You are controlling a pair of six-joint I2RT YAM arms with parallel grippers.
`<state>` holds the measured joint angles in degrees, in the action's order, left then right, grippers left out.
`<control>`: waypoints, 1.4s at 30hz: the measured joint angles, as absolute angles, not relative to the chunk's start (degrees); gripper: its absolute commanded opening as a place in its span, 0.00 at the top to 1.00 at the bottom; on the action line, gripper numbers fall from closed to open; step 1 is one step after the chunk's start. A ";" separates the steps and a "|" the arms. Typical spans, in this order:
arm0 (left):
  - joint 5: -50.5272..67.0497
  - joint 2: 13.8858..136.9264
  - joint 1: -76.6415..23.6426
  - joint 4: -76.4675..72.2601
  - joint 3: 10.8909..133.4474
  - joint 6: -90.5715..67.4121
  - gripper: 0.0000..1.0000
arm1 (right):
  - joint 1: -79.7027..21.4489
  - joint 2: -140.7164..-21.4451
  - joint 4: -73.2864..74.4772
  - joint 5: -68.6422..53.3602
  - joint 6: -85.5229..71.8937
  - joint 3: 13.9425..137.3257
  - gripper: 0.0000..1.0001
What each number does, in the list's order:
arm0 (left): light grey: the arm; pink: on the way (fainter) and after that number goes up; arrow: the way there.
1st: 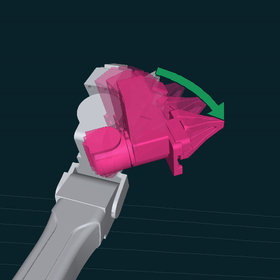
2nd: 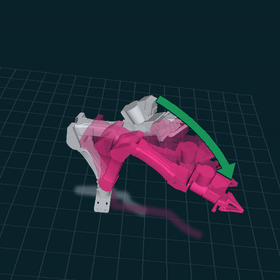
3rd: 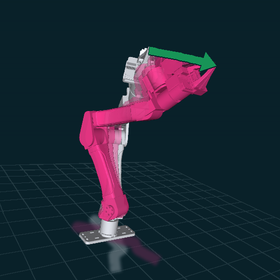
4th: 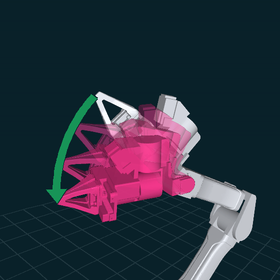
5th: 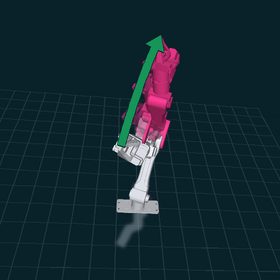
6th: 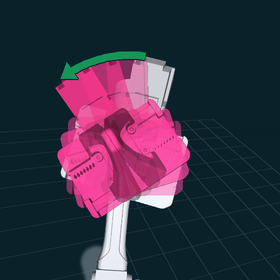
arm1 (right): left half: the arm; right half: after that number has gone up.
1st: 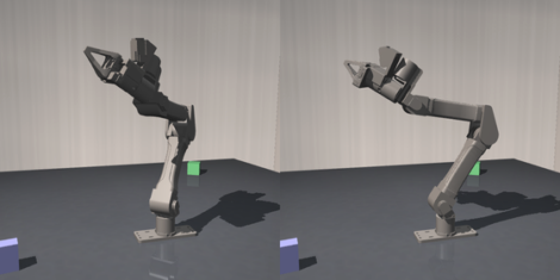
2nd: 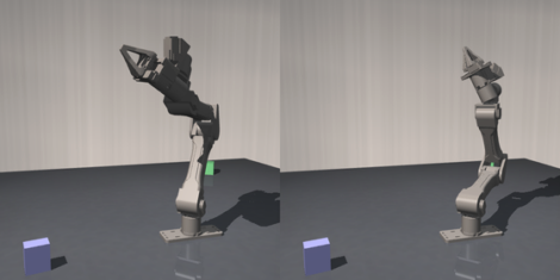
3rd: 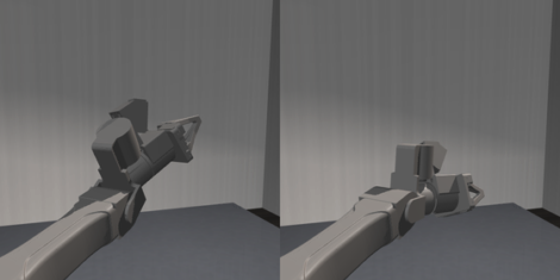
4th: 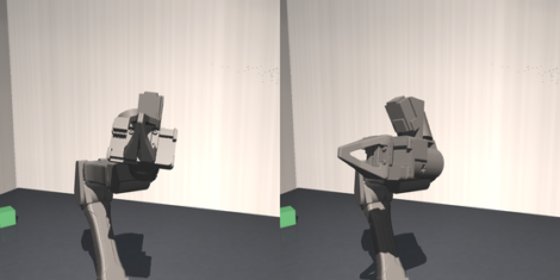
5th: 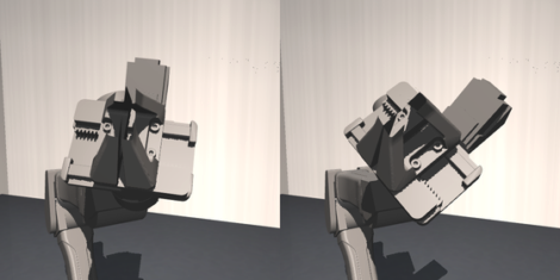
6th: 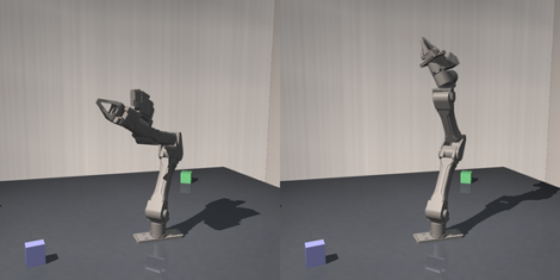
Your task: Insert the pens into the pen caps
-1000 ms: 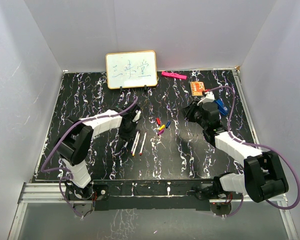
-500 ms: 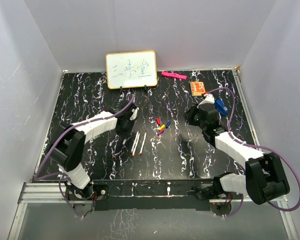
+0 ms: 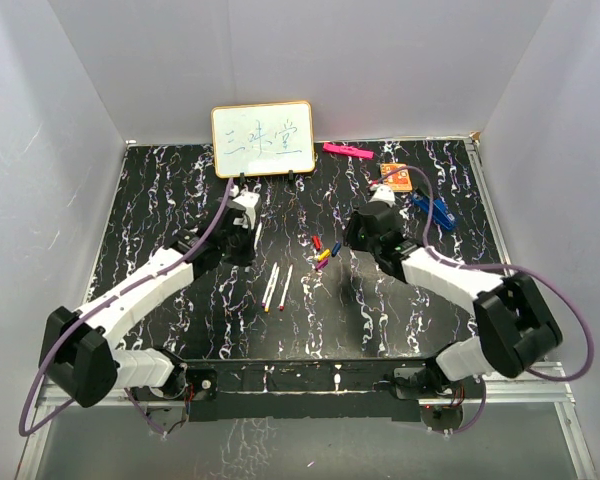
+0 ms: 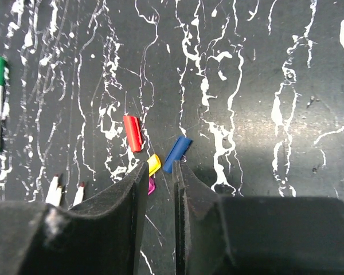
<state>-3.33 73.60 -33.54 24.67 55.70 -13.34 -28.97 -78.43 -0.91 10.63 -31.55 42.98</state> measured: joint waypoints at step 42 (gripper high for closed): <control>1.98 68.60 -33.54 17.78 47.57 -15.88 1.00 | -34.61 -104.62 13.72 24.25 -42.41 61.08 0.68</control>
